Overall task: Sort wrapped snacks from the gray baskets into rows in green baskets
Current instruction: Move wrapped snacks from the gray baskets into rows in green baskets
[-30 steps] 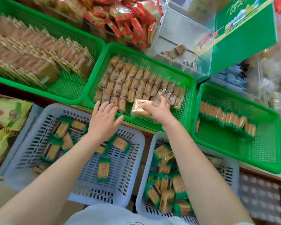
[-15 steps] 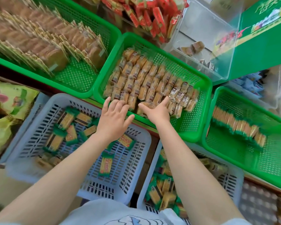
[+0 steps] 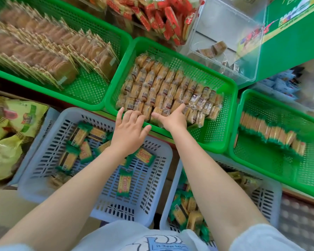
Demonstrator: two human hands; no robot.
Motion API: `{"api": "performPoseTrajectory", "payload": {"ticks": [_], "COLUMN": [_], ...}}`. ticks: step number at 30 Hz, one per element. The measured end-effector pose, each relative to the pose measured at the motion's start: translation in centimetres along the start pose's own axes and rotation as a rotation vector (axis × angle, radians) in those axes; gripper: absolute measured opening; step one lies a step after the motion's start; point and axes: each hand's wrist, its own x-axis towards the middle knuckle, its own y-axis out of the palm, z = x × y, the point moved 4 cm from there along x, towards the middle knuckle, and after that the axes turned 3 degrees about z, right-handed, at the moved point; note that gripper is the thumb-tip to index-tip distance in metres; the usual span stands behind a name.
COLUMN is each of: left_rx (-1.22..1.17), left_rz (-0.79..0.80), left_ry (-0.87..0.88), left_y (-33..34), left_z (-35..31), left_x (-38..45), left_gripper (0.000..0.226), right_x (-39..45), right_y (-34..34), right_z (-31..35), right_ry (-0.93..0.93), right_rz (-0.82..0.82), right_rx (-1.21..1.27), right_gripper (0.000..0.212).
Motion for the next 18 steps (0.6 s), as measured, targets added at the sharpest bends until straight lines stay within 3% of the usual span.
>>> {"api": "performPoseTrajectory", "payload": {"ticks": [4, 8, 11, 15, 18], "left_rx": [-0.01, -0.057, -0.247, -0.531, -0.555], "left_rz": [0.029, 0.069, 0.048, -0.038, 0.094], "left_ry": [-0.008, -0.011, -0.007, 0.083, 0.107], "left_y": [-0.2, -0.6, -2.0, -2.9, 0.8], "left_z": [0.0, 0.2, -0.2, -3.9, -7.7], "left_x": [0.2, 0.2, 0.1, -3.7, -8.1], "left_gripper": [0.054, 0.052, 0.05, 0.039, 0.033], "right_x": [0.6, -1.3, -4.1, -8.4, -10.4], "right_y": [0.3, -1.1, -3.3, -5.6, -4.9], "right_z": [0.5, -0.9, -4.0, -11.1, -18.1], "right_ry": [0.005, -0.069, -0.194, -0.328, -0.251], "right_rz": [-0.029, 0.051, 0.064, -0.081, -0.156], "right_rx": [-0.064, 0.028, 0.119, 0.261, 0.299], "right_gripper": [0.133, 0.125, 0.09, 0.03, 0.013]}}
